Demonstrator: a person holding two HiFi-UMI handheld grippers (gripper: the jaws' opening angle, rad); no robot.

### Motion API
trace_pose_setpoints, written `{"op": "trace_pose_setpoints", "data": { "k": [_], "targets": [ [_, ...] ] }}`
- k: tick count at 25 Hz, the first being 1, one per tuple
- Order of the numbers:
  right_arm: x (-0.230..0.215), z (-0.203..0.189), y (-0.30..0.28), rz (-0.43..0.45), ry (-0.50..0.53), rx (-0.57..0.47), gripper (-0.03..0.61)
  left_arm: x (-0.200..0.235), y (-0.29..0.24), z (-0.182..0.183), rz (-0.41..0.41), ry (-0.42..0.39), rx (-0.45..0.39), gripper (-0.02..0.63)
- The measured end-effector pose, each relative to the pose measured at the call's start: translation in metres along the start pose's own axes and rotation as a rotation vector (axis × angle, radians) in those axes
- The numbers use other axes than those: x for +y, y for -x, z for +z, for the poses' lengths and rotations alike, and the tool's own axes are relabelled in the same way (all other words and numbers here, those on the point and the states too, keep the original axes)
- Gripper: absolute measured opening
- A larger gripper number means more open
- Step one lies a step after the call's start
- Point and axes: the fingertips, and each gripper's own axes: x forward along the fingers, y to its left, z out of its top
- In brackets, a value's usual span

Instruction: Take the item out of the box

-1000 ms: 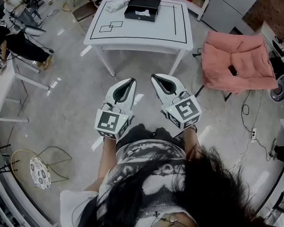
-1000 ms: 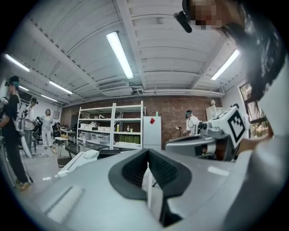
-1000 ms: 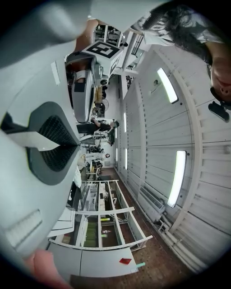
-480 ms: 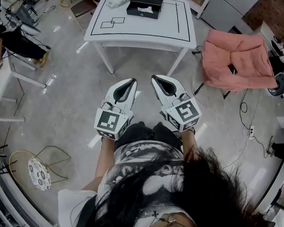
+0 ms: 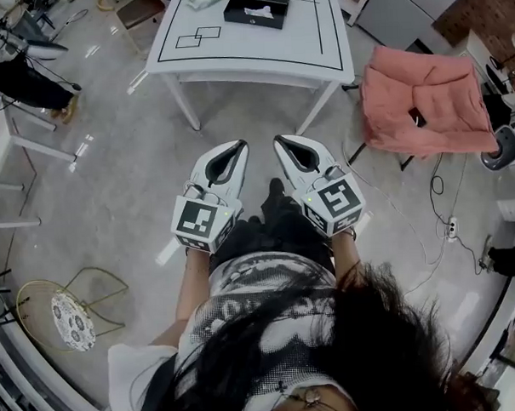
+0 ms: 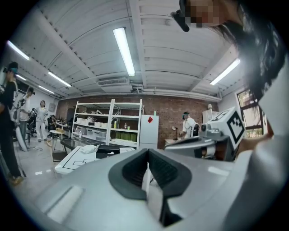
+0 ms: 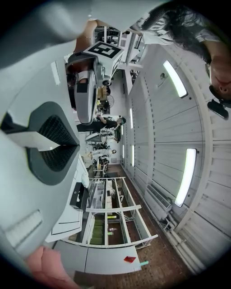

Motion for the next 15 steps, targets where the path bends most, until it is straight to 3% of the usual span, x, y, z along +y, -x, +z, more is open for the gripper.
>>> {"op": "trace_pose_setpoints", "data": {
  "k": [8, 15],
  "targets": [
    [-0.022, 0.002, -0.037, 0.041, 0.007, 0.003, -0.012, 0.027, -0.025, 0.001, 0.022, -0.004, 0.001, 0.0],
    [-0.081, 0.0, -0.08, 0.054, 0.01, 0.007, -0.012, 0.067, -0.076, -0.003, 0.066, -0.015, 0.02, 0.0]
  ]
}}
